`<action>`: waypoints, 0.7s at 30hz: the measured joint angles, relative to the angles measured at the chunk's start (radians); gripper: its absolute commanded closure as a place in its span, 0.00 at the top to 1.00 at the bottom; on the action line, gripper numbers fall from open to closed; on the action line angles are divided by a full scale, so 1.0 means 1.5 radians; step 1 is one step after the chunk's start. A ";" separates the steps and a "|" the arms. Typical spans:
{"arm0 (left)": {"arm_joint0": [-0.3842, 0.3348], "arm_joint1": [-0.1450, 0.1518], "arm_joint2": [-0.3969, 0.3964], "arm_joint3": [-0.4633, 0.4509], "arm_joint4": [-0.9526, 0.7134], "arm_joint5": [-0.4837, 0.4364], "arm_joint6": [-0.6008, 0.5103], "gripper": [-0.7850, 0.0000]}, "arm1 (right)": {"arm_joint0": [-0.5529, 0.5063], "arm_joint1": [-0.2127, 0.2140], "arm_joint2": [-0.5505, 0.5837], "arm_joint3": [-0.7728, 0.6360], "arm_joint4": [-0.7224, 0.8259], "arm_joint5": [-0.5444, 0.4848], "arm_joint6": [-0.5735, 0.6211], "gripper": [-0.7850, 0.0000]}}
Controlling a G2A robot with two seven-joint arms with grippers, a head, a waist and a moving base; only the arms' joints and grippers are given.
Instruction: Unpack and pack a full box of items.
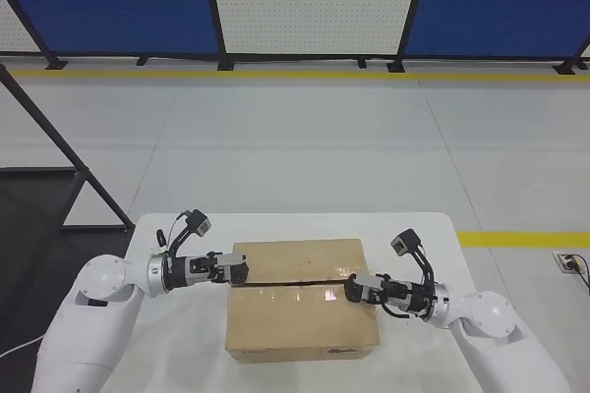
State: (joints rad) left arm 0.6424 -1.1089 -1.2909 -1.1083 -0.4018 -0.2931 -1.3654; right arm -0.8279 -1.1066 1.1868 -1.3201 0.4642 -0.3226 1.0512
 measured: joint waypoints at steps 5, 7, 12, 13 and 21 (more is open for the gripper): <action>0.001 0.003 0.003 -0.002 0.000 0.001 0.002 1.00 | 0.015 -0.001 0.000 0.021 0.003 0.018 -0.008 1.00; 0.001 0.003 0.004 -0.003 -0.002 0.001 0.004 1.00 | 0.020 -0.002 0.000 0.027 0.009 0.026 -0.007 1.00; 0.002 0.005 0.007 -0.006 -0.007 0.002 0.007 1.00 | 0.032 0.000 0.001 0.037 0.005 0.070 0.013 1.00; 0.002 0.006 0.008 -0.007 -0.007 0.002 0.008 1.00 | 0.036 0.000 0.001 0.039 0.005 0.082 0.022 1.00; 0.003 0.009 0.011 -0.010 -0.011 0.002 0.017 1.00 | 0.066 0.001 -0.001 0.061 0.022 0.130 0.074 1.00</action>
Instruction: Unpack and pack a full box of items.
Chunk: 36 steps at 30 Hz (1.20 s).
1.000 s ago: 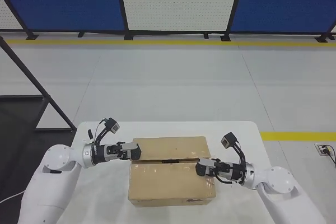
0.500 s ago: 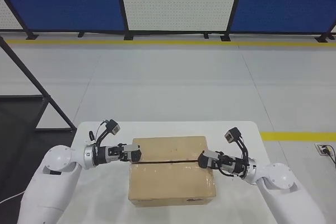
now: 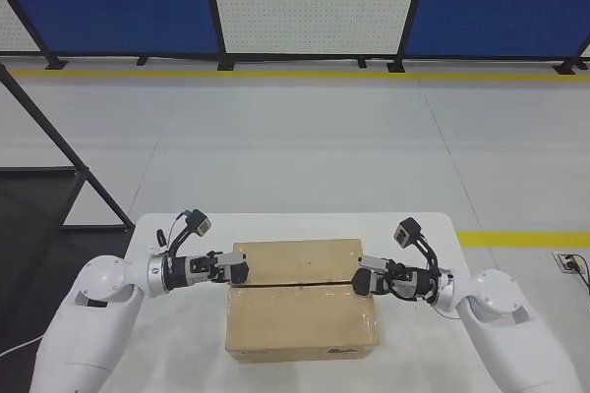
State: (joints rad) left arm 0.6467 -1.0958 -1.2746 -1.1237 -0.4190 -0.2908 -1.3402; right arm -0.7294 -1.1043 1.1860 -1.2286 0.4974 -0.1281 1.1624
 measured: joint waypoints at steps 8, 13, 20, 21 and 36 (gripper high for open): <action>0.008 0.005 -0.010 -0.008 -0.016 -0.001 0.011 1.00 | 0.022 -0.002 -0.021 0.018 -0.032 0.020 -0.004 1.00; 0.017 0.010 -0.029 -0.013 -0.043 -0.003 0.022 1.00 | 0.029 -0.004 -0.027 0.029 -0.031 0.022 0.003 1.00; 0.031 0.015 -0.073 -0.001 -0.138 0.004 0.040 1.00 | 0.037 -0.002 -0.026 0.047 -0.042 0.022 0.012 1.00; 0.034 0.015 -0.079 0.003 -0.152 0.002 0.048 1.00 | 0.038 -0.002 -0.026 0.048 -0.044 0.023 0.013 1.00; 0.051 0.014 -0.110 0.015 -0.254 0.014 0.080 1.00 | 0.038 -0.002 -0.028 0.046 -0.042 0.025 0.005 1.00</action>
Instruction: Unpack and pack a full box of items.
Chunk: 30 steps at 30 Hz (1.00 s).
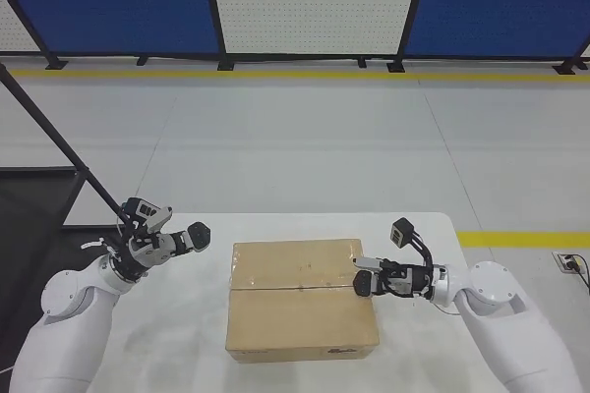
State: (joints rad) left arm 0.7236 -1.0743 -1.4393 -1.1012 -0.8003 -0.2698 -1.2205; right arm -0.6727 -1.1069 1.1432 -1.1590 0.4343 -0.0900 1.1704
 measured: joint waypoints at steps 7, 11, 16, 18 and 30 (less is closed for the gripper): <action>0.000 0.000 0.000 0.000 0.000 0.000 0.000 1.00 | 0.000 0.000 0.000 0.000 0.000 0.000 0.000 1.00; 0.000 0.000 0.000 0.000 0.000 0.000 0.000 1.00 | 0.000 0.000 0.000 0.000 0.000 0.000 0.000 1.00; 0.002 0.000 -0.001 -0.001 -0.001 0.000 0.002 1.00 | 0.000 0.000 0.000 0.000 0.000 0.000 0.000 1.00; 0.020 -0.001 -0.009 -0.015 -0.014 -0.008 0.034 1.00 | 0.000 0.000 0.000 0.000 0.000 0.000 0.000 1.00; 0.281 -0.003 -0.101 -0.246 -0.067 -0.111 0.282 1.00 | 0.000 0.000 0.000 0.000 0.000 0.000 0.000 1.00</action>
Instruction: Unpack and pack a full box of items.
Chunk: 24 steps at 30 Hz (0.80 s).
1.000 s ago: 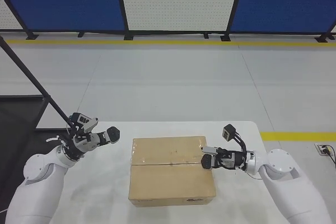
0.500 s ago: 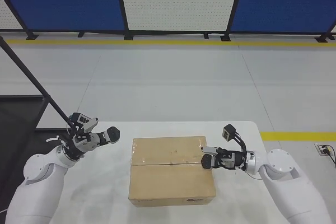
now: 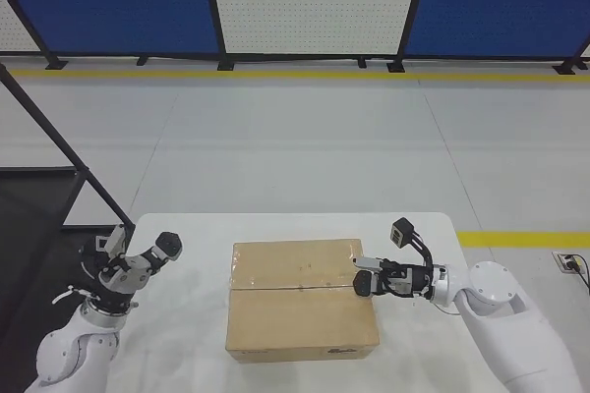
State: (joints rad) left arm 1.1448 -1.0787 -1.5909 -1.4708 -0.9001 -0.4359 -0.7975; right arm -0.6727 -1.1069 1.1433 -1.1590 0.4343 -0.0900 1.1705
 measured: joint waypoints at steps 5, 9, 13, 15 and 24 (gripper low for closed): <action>0.115 -0.002 -0.036 -0.093 0.019 -0.017 0.090 1.00 | 0.000 0.000 0.000 0.000 0.000 0.000 0.000 1.00; 0.212 -0.010 -0.032 -0.167 0.059 -0.025 0.198 1.00 | 0.000 0.000 0.000 0.000 0.000 0.000 0.000 1.00; 0.233 -0.011 -0.022 -0.187 0.061 -0.002 0.218 1.00 | 0.000 0.000 0.000 0.000 0.000 0.000 0.000 1.00; 0.232 -0.011 -0.023 -0.186 0.061 -0.005 0.217 1.00 | 0.000 0.000 0.000 0.000 0.000 0.000 0.000 1.00; 0.233 -0.012 -0.022 -0.185 0.056 -0.003 0.221 1.00 | 0.000 0.000 0.000 0.000 0.000 0.000 0.000 1.00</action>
State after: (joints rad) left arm 1.4943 -1.0967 -1.6239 -1.7480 -0.8155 -0.4397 -0.4660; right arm -0.6727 -1.1069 1.1433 -1.1590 0.4343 -0.0900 1.1705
